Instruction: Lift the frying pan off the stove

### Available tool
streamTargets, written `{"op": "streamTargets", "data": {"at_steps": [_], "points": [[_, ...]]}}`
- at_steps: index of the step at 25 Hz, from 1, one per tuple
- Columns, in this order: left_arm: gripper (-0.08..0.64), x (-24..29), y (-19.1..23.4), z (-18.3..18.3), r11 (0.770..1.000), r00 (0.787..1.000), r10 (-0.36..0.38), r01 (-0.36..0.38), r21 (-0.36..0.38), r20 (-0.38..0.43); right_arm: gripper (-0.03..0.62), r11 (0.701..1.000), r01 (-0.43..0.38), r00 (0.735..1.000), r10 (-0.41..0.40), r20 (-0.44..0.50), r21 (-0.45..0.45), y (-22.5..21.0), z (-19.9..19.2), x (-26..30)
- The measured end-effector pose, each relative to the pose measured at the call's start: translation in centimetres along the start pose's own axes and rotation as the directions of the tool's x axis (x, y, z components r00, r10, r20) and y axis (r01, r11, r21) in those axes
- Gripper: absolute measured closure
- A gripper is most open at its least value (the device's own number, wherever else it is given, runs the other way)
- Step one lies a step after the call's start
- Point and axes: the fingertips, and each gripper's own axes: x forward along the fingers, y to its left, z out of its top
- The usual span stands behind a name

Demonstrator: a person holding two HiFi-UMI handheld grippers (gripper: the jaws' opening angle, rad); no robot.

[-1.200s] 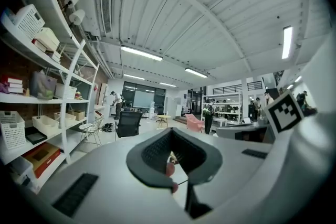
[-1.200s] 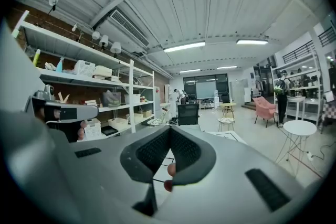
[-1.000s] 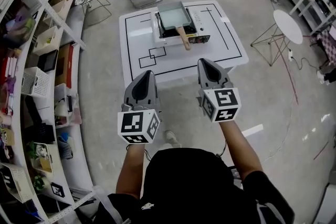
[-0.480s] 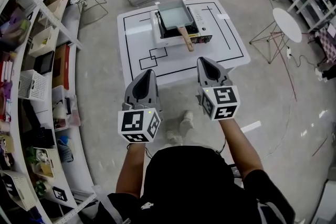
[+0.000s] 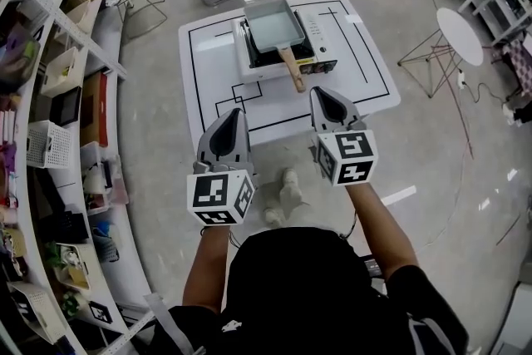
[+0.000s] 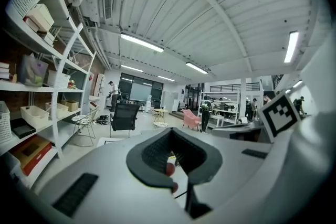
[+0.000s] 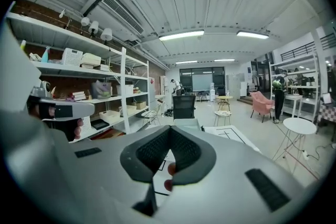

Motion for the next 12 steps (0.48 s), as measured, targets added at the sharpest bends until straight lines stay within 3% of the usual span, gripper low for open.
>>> {"op": "streamTargets", "data": {"at_steps": [12], "points": [[0.557, 8.4, 1.8, -1.7, 1.000, 0.998, 0.012, -0.014, -0.019, -0.066, 0.591, 0.999, -0.027, 0.994, 0.029, -0.101, 0.020, -4.0, -2.0, 8.3]]}}
